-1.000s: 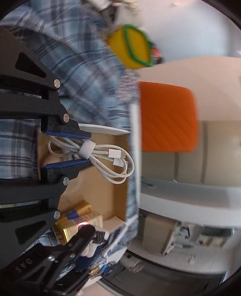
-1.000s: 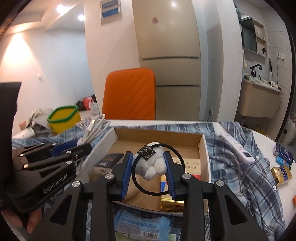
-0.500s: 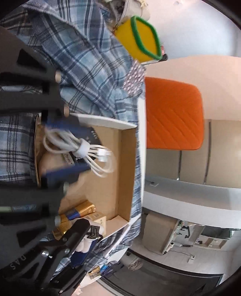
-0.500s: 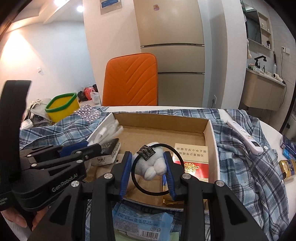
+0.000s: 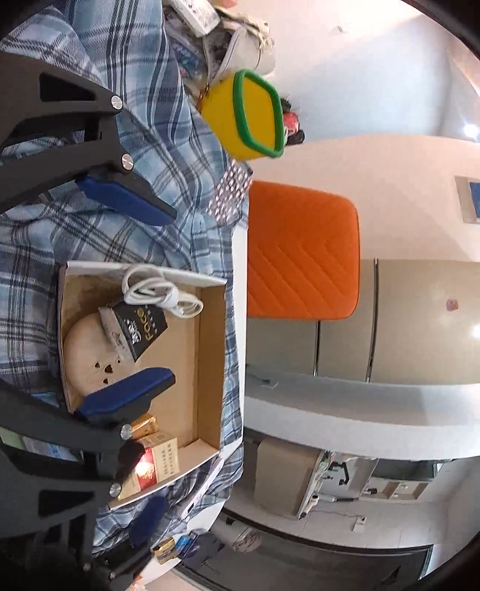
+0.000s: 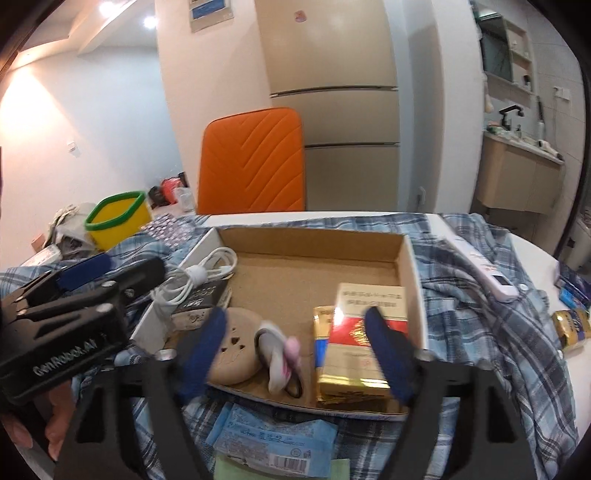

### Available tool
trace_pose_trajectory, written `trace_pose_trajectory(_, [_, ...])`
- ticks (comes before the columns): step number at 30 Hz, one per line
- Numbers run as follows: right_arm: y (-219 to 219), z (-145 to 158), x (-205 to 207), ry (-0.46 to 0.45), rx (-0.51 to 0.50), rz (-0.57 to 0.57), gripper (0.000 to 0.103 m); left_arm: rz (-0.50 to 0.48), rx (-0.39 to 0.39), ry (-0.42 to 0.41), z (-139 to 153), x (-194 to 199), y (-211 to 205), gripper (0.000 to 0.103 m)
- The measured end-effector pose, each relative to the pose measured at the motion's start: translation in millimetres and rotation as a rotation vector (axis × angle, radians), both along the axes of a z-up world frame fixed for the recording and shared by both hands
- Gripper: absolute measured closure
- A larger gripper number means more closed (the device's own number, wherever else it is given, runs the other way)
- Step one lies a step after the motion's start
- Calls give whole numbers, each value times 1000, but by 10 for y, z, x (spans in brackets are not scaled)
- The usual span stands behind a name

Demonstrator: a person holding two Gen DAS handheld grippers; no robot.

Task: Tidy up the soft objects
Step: 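Lower the cable into the box with the left gripper while the right lowers the earbuds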

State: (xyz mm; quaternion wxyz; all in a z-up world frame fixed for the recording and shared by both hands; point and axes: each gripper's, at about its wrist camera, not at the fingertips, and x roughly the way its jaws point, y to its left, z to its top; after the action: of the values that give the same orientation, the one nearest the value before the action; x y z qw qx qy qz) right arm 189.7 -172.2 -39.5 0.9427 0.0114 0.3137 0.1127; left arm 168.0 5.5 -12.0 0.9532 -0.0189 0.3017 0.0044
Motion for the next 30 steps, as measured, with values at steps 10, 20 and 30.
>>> trace_pose_trajectory(10, [-105, 341, -265, -111, -32, -18, 21, -62, 7, -132, 297, -337, -82, 25])
trace_pose_trajectory(20, [-275, 544, -749, -203, -27, -25, 17, -132, 19, -307, 511, -1002, -186, 7])
trace_pose_trajectory(30, [-61, 377, -975, -295, -83, -16, 0, -127, 46, -439, 307, -1298, -241, 0])
